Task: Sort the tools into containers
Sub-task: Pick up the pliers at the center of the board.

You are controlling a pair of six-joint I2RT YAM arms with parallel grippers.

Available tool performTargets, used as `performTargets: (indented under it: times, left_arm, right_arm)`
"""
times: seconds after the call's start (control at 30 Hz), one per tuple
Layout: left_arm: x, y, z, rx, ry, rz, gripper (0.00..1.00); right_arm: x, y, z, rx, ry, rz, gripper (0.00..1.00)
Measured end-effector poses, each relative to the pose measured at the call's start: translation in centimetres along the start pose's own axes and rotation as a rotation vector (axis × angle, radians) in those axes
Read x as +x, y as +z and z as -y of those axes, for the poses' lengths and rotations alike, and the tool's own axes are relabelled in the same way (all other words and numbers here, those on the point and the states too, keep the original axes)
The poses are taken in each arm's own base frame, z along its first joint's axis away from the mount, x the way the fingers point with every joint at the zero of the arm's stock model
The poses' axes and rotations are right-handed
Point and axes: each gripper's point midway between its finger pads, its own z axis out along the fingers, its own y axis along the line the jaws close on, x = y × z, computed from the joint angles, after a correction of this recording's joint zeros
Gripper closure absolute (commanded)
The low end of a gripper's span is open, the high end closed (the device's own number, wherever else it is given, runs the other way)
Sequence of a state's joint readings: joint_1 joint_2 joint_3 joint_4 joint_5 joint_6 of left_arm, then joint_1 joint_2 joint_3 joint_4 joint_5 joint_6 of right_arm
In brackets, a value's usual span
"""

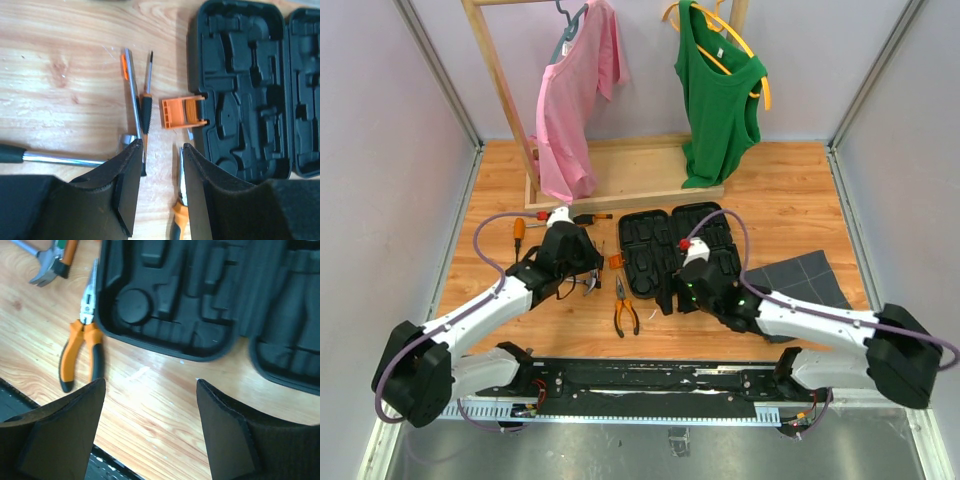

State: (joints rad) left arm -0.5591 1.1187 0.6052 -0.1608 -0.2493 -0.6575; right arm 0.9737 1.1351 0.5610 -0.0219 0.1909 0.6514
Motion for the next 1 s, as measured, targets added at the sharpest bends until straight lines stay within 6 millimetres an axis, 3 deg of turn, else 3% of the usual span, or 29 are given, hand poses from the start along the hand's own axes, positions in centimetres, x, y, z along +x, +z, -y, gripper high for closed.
performTargets:
  times: [0.23,0.37,0.53,0.83,1.0]
  left_arm:
    - [-2.9,0.6,-1.5,-0.012,-0.031,0.083,0.57]
    - [-4.5,0.9,-1.3,0.005,-0.033,0.139,0.57]
    - [-5.8,1.3,-1.1,0.022,-0.030,0.199,0.57]
    - [-3.5,2.2,-2.8,0.010,-0.020,0.191,0.56]
    - [-3.9,2.2,-2.6,0.016,-0.023,0.211,0.56]
  right_arm:
    - [0.5,2.3,-6.1,-0.066,-0.063,-0.052,0.32]
    - [0.9,3.3,-7.9,-0.084,-0.059,-0.089,0.37]
    - [2.4,4.6,-8.1,-0.052,-0.067,-0.159,0.40]
    - [4.9,6.1,-8.5,-0.046,-0.087,-0.282,0.50]
    - [6.1,6.6,-8.0,-0.011,-0.105,-0.333,0.58]
